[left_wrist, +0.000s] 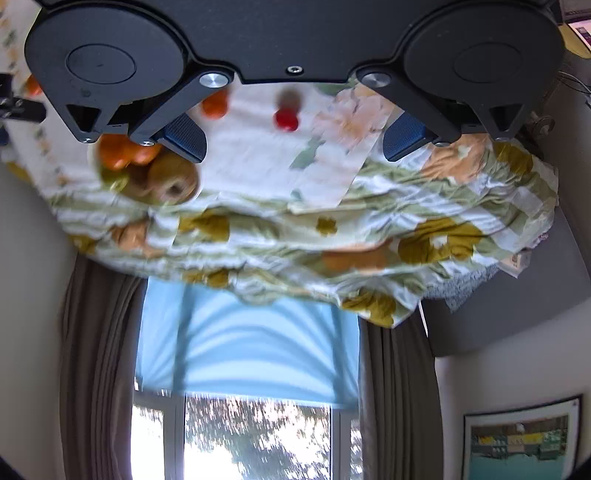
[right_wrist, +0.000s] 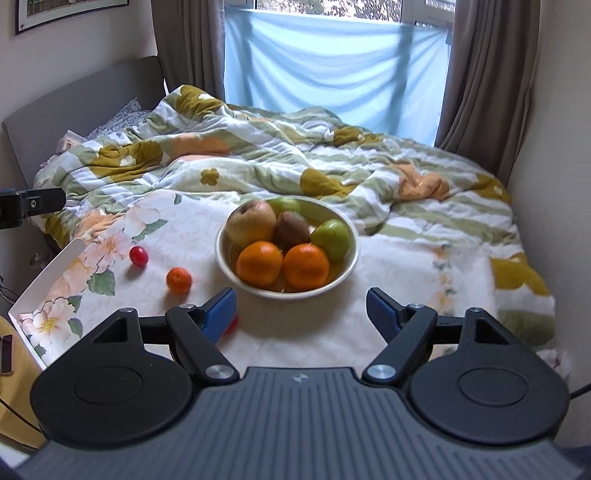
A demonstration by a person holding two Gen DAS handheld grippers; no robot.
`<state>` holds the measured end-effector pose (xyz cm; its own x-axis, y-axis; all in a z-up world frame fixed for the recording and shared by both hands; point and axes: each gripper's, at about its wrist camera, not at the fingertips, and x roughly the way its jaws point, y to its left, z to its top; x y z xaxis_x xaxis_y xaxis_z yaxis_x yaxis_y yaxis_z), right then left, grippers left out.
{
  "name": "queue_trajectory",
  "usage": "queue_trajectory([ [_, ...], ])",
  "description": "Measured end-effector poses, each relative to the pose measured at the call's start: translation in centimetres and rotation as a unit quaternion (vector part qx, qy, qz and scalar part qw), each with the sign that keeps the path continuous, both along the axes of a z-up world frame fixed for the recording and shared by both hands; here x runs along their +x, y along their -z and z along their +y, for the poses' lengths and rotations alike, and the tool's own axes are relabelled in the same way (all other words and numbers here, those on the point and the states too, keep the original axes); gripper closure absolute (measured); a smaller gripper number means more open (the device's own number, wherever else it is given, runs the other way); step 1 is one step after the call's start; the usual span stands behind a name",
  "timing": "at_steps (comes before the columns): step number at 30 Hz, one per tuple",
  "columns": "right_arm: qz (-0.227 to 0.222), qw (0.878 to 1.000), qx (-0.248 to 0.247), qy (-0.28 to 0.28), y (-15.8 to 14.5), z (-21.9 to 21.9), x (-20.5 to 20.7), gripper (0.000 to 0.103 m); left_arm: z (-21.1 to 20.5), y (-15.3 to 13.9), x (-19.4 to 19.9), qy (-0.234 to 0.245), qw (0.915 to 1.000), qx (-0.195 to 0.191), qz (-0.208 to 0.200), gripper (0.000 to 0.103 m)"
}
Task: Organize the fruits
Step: 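Withdraw both tools and move each toward a red cherry tomato on the cloth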
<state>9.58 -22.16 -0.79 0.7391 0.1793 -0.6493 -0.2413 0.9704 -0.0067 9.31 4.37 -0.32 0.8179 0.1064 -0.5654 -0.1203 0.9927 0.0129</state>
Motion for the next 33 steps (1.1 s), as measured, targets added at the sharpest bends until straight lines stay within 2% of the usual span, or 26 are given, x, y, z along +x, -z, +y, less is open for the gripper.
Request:
queue_trajectory([
  [7, 0.020, 1.000, 0.002, 0.021, 3.3, 3.4, 1.1, 0.010, 3.2, 4.7, 2.9, 0.054, 0.9973, 0.011, 0.050, 0.000],
  [12, 0.034, 0.999, 0.007, 0.039, 6.6, 5.4, 2.2, 0.010, 4.7, 7.7, 5.3, 0.089, 0.9933, 0.024, 0.069, 0.000],
  [18, 0.045, 0.997, 0.002, 0.056, 10.0, 7.1, 3.6, 0.010, 4.5, 10.2, 7.8, 0.139, 0.9862, 0.046, 0.078, 0.003],
  [20, 0.048, 0.997, 0.003, 0.060, 10.9, 7.3, 4.1, 0.011, 4.1, 10.9, 8.5, 0.153, 0.9834, 0.051, 0.084, 0.010],
  [24, 0.056, 0.996, 0.004, 0.067, 12.1, 7.7, 4.6, 0.013, 3.4, 12.1, 9.7, 0.169, 0.9794, 0.057, 0.094, 0.019],
  [33, 0.054, 0.997, -0.003, 0.057, 12.6, 9.0, 5.2, 0.015, 2.6, 13.2, 10.8, 0.195, 0.9733, 0.060, 0.106, 0.057],
])
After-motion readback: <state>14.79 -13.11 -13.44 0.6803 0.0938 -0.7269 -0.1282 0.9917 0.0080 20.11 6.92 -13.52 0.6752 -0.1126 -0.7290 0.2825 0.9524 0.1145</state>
